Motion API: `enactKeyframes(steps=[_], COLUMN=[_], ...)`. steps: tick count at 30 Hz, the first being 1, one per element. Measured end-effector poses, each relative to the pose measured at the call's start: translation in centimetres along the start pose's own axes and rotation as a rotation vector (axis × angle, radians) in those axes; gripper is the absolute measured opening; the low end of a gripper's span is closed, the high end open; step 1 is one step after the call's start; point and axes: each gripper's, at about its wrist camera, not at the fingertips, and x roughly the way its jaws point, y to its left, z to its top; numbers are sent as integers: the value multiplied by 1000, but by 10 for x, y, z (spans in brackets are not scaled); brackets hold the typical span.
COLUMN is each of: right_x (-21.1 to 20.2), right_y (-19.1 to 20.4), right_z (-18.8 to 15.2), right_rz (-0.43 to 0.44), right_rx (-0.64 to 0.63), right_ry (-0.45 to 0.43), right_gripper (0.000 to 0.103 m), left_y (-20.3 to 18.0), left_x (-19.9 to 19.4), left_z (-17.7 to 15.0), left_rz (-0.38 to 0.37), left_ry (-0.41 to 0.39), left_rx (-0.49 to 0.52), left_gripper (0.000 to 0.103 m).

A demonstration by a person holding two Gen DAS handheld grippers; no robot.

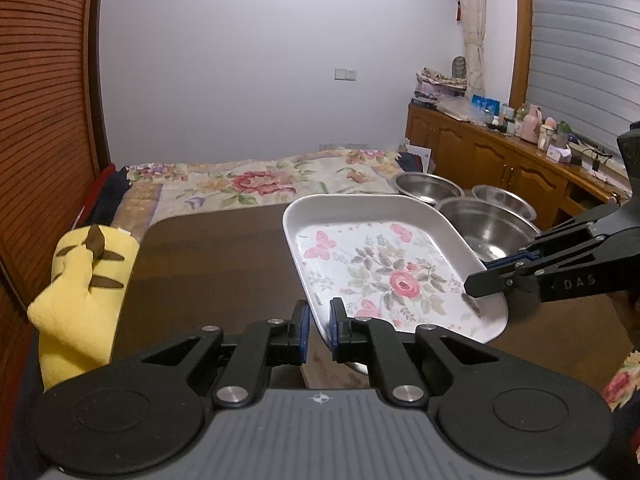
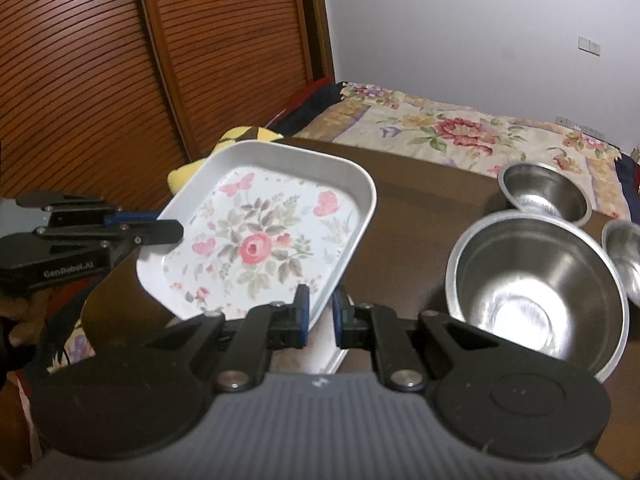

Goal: Organize plates and bowls

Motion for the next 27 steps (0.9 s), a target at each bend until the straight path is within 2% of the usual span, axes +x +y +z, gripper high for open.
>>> enactKeyframes(steps=[13, 27], right_x=[-2, -6], right_y=[2, 17], right_z=[-33, -50], right_rz=[17, -38], right_rx=[40, -1], right_ry=[11, -45], right_gripper=[14, 14], left_y=[-11, -16], left_x=[-5, -3], left_z=[-27, -46], left_rz=[-10, 11], left_ry=[33, 67], left_rx=[14, 16], left_gripper=[11, 11])
